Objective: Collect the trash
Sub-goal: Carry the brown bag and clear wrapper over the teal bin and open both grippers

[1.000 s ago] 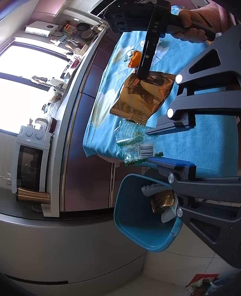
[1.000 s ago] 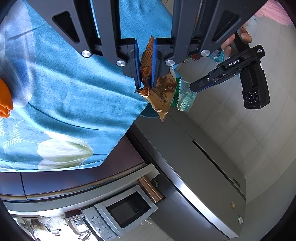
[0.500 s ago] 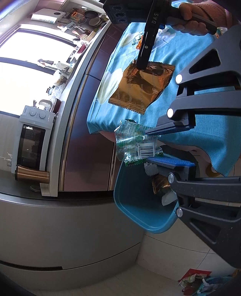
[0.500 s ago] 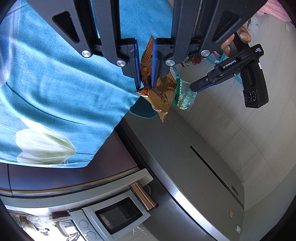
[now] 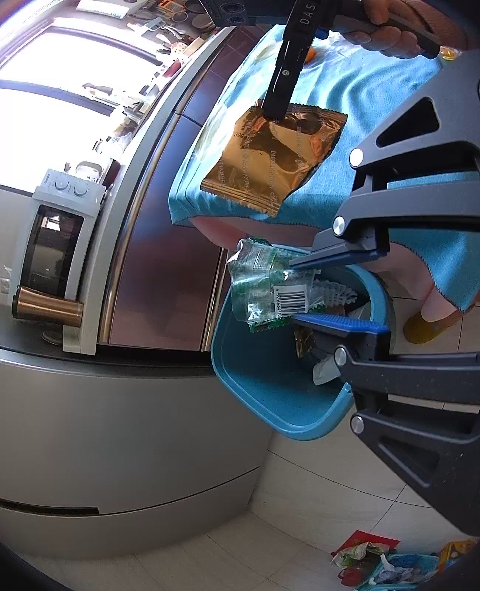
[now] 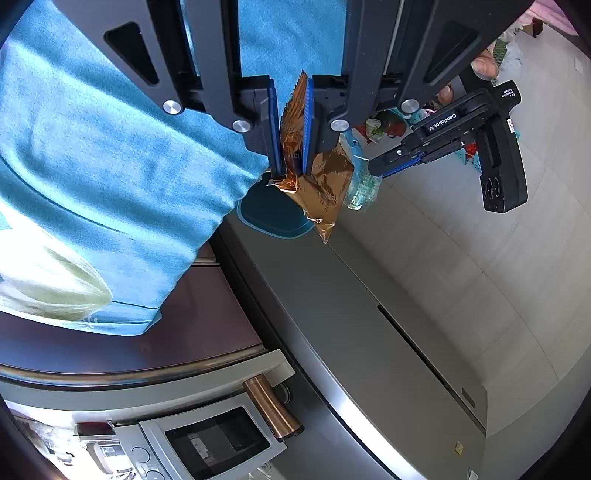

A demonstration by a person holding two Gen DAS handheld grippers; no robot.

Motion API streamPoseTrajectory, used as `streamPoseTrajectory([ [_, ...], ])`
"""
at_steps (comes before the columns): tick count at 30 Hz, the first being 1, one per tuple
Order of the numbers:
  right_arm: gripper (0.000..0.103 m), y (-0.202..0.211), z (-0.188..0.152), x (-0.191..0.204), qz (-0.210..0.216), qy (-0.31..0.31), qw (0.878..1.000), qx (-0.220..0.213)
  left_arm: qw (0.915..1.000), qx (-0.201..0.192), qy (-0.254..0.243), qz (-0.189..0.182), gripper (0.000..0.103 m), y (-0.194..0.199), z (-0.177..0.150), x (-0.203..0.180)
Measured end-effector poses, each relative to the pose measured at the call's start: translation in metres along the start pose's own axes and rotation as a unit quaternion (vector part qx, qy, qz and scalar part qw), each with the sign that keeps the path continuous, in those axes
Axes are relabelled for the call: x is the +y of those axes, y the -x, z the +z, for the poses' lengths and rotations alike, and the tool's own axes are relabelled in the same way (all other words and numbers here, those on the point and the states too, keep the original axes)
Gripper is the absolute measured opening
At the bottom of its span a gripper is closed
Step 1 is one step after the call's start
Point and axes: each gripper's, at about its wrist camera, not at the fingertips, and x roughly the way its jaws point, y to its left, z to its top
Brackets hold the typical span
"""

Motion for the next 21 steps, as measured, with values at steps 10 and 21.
streamPoseTrajectory([
  [10, 0.010, -0.039, 0.012, 0.010, -0.019, 0.008, 1.000, 0.021, 0.9993, 0.020, 0.018, 0.024, 0.024, -0.026, 0.001, 0.017],
  [21, 0.010, -0.087, 0.019, 0.014, -0.057, 0.001, 0.997, 0.049, 0.9973, 0.044, 0.036, 0.048, 0.025, -0.058, 0.002, 0.033],
])
